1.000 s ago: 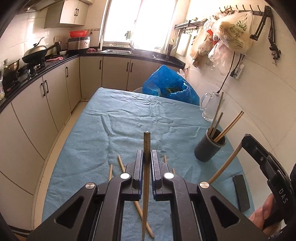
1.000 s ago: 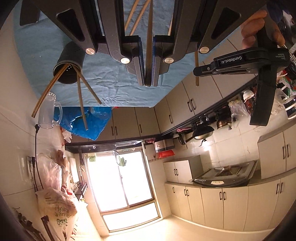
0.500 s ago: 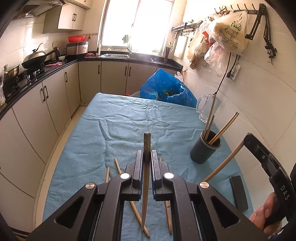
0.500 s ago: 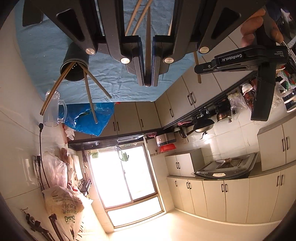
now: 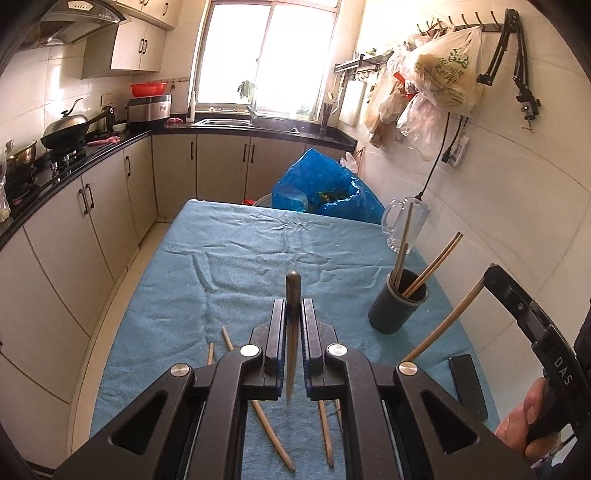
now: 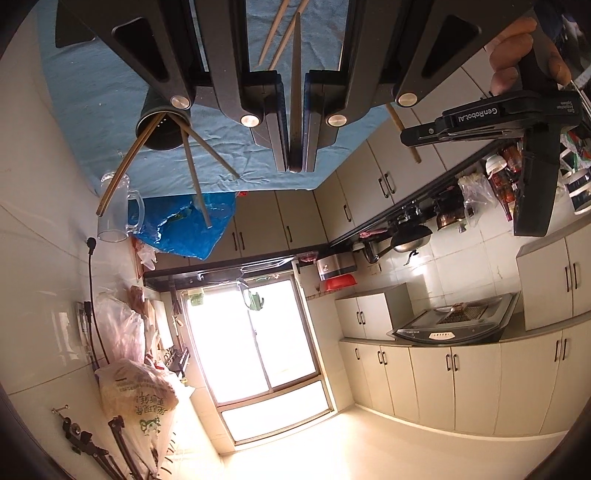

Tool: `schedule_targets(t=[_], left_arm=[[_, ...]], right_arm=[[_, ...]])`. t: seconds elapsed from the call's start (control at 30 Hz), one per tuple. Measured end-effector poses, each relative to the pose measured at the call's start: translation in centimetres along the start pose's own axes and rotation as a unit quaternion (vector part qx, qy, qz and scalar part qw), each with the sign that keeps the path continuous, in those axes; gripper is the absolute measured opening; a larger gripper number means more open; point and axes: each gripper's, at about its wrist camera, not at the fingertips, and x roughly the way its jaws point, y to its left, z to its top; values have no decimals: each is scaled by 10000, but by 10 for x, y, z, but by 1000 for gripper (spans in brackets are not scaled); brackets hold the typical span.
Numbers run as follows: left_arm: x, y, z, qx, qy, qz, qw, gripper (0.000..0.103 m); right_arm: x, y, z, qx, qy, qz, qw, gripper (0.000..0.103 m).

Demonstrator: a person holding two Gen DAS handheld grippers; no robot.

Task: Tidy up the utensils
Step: 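Carry both upright chopsticks over the grey cup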

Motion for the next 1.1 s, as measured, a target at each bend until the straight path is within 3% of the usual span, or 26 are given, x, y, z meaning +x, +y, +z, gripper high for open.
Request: schedule_targets(t=[1.1], left_arm=[[-15, -41, 9, 385, -71, -296, 9988, 7]], right_arm=[[-46, -47, 17, 403, -433, -576, 9966, 8]])
